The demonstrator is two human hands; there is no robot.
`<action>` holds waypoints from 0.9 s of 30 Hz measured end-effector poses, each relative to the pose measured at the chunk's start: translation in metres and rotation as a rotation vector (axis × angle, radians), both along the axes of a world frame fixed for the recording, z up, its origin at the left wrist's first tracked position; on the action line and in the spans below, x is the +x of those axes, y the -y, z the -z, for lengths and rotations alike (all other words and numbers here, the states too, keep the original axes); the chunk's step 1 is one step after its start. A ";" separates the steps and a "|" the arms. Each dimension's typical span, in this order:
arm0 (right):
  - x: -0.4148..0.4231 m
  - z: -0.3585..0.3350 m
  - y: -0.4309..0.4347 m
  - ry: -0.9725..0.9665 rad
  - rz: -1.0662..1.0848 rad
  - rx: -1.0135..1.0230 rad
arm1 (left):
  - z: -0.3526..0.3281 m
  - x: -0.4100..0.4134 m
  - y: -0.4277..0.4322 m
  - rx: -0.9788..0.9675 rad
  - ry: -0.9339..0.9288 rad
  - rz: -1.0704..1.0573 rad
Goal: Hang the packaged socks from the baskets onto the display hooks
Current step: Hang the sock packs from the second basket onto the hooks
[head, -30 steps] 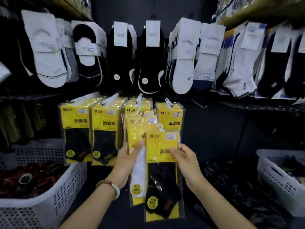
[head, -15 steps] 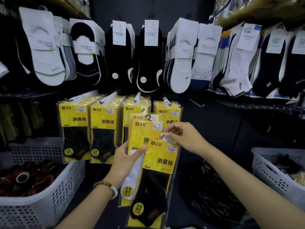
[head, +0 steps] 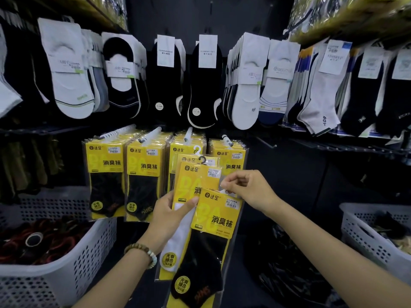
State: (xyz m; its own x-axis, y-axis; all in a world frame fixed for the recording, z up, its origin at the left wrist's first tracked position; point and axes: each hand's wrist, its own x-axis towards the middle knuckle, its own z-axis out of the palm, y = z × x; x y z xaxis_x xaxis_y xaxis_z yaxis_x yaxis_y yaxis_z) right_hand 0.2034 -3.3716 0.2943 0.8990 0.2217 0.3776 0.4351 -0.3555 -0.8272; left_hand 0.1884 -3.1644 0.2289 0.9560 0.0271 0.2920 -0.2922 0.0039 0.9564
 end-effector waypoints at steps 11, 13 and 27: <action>-0.005 0.038 0.003 -0.272 0.054 0.399 | -0.004 0.013 0.016 -0.095 -0.066 -0.007; -0.004 0.041 0.002 -0.275 0.102 0.536 | -0.005 0.015 0.018 -0.081 -0.082 -0.021; 0.097 0.006 0.007 -0.118 0.308 0.469 | -0.013 0.046 -0.020 -0.045 0.000 -0.154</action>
